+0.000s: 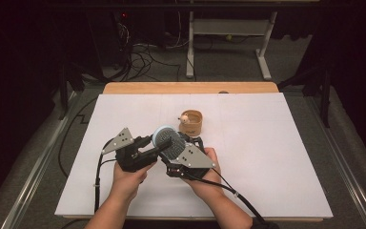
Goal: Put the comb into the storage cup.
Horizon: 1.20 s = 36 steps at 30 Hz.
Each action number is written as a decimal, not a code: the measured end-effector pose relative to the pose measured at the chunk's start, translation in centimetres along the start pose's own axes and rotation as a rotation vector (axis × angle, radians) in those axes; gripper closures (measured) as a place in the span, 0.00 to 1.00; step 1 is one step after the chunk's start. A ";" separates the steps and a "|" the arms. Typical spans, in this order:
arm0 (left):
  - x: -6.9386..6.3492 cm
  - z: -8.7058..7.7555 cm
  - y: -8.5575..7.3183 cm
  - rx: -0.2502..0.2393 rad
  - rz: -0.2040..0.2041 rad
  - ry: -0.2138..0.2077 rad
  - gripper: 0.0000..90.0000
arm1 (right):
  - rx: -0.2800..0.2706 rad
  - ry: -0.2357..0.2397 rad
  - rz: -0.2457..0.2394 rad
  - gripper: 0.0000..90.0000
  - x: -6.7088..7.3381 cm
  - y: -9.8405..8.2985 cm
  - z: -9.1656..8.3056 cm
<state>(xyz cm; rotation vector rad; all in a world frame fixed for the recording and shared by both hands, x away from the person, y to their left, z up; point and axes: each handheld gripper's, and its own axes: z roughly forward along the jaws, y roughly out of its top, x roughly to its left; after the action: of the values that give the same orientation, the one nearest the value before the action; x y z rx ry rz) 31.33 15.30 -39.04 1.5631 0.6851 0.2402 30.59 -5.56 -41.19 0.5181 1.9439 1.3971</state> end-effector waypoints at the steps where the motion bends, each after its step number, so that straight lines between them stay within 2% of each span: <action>1: -0.1 0.0 0.0 -0.003 0.001 0.003 0.65 | -0.001 -0.002 -0.006 0.22 0.0 0.0 0.0; 10: -0.1 -0.3 0.1 -0.022 0.010 0.019 0.66 | -0.001 0.024 0.016 0.21 -0.2 0.5 0.1; 15: 0.1 -0.7 0.3 -0.040 0.016 0.033 0.66 | -0.002 0.023 0.003 0.15 -0.1 0.7 0.1; 17: 0.2 -0.9 0.4 -0.047 0.014 0.037 0.66 | 0.004 0.022 0.000 0.09 -0.1 0.8 0.2; 21: 0.2 -1.1 0.5 -0.049 0.031 0.053 0.66 | 0.025 0.015 0.029 0.00 -0.2 0.8 0.4; 28: 0.1 -1.4 0.6 -0.055 0.060 0.065 0.66 | 0.031 0.030 0.055 0.00 -0.5 0.5 0.3; 36: 0.4 -1.9 0.8 -0.057 0.088 0.102 0.66 | 0.028 0.029 0.059 0.00 -0.8 0.3 -0.1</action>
<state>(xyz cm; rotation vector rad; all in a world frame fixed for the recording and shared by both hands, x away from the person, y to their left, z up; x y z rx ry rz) 30.78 17.14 -38.11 1.5360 0.6842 0.4041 31.02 -6.05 -40.66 0.5759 1.9884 1.4235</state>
